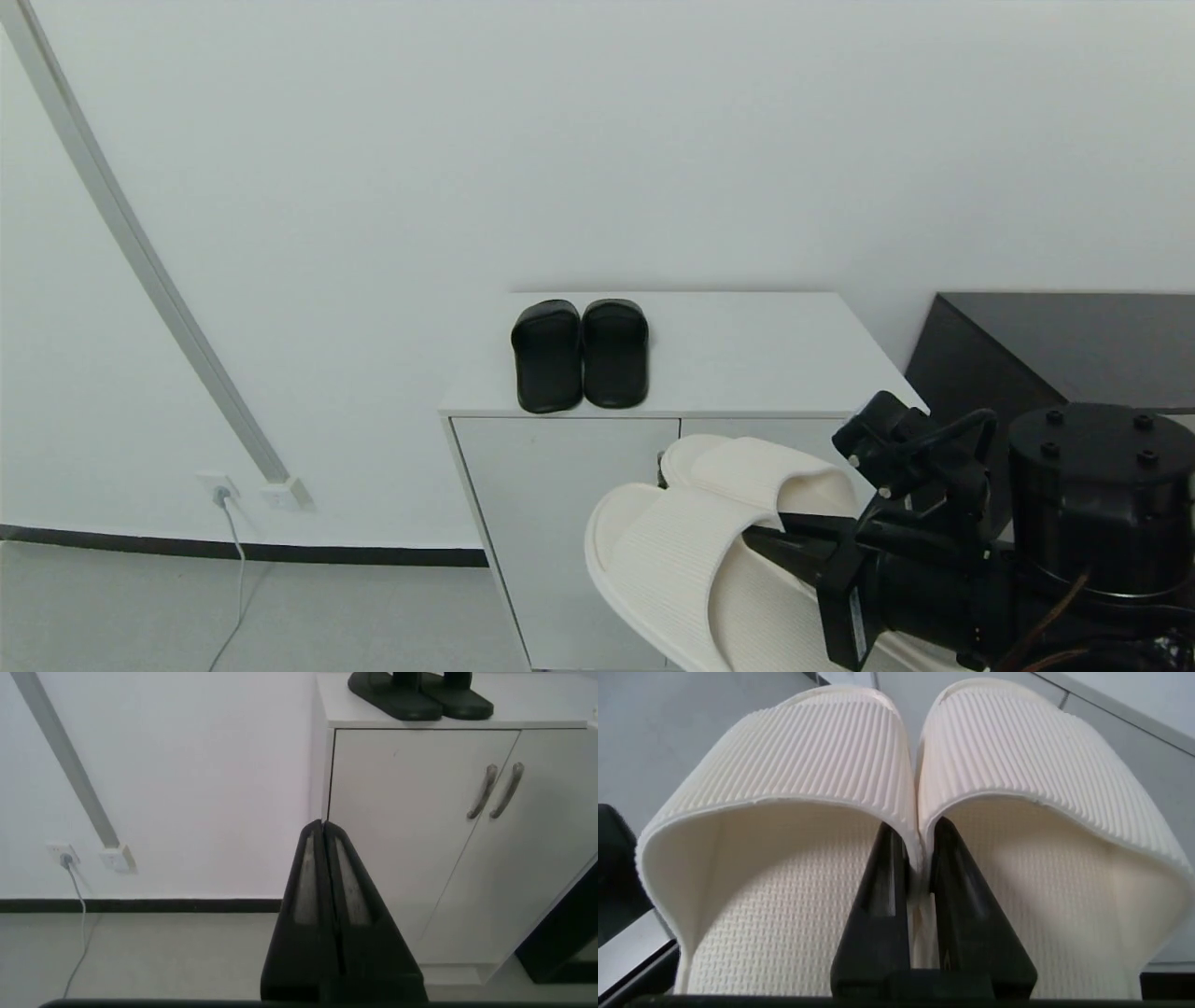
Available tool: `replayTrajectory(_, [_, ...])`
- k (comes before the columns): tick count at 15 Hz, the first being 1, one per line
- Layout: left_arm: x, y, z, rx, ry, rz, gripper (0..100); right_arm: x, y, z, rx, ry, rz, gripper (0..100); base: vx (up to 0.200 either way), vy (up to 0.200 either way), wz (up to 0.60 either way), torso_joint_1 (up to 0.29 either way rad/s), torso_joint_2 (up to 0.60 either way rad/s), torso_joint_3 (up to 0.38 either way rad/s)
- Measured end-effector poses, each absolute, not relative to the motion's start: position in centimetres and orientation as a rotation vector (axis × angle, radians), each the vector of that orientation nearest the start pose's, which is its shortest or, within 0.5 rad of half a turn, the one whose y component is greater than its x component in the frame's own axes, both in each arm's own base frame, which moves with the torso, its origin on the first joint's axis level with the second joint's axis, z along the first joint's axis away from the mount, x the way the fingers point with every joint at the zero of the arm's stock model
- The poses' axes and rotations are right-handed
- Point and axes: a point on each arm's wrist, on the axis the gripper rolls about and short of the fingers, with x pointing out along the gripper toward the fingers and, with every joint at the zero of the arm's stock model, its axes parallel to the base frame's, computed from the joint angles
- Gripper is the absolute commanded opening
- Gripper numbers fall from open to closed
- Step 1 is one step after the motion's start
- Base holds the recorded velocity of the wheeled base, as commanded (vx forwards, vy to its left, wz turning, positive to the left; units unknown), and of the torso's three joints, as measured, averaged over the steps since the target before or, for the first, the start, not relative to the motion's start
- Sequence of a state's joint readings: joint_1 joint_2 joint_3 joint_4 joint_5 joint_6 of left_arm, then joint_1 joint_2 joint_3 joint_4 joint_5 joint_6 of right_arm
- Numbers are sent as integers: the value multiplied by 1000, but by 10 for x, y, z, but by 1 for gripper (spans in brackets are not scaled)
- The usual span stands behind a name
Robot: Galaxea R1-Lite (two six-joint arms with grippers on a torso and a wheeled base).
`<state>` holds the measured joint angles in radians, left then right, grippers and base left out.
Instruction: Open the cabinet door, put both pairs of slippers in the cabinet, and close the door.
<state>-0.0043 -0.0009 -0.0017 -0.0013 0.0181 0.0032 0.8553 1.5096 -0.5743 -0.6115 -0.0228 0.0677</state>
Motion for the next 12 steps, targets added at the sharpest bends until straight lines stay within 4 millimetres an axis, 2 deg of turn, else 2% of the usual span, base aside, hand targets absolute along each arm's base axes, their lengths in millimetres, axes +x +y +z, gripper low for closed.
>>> replayTrajectory(12, [-23, 1, 76, 4, -3, 15, 0, 159, 182, 167, -83, 342, 815, 0, 0, 0, 0, 0, 0, 0])
